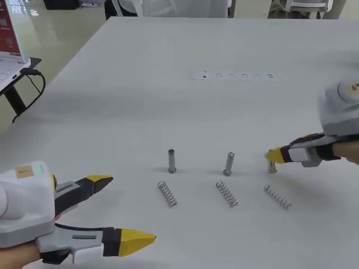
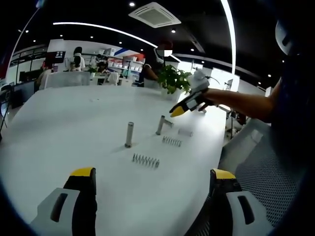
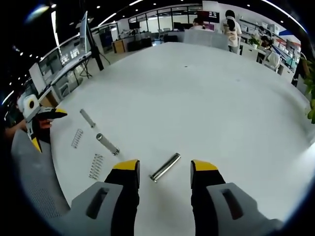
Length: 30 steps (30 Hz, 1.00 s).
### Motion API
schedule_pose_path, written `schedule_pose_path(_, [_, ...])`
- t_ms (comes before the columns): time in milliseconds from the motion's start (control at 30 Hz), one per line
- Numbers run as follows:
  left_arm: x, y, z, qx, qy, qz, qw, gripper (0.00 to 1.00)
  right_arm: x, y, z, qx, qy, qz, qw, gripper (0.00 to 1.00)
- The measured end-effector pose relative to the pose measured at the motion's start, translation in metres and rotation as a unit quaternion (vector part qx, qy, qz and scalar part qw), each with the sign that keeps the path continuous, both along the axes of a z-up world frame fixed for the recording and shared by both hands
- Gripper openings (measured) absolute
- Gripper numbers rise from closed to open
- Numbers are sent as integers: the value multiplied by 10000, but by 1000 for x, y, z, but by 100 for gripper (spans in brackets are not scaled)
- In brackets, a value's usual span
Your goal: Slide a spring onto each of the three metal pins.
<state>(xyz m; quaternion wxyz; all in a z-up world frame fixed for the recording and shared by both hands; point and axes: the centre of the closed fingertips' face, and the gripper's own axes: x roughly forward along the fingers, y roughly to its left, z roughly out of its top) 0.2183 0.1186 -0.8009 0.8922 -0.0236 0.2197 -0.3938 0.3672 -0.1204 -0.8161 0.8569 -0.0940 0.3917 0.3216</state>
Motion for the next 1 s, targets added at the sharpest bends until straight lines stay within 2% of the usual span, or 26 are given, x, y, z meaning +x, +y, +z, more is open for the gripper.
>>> schedule_pose_path(300, [0,-2,-2,-4,28,-43,10000,92,10,0,-14,-135,304,-345,9988,29])
schedule_pose_path(500, [-1,-3,-2,-15,56,-67,10000,91,15,2,-19,-187,411,-391,9982,24])
schedule_pose_path(767, [-1,-2,-2,-13,51,-59,10000,91,16,-2,-27,-296,686,-721,9946,19])
schedule_pose_path(1000, [-2,-2,-3,-11,68,-71,10000,90,18,-1,-31,-483,790,-751,9929,13])
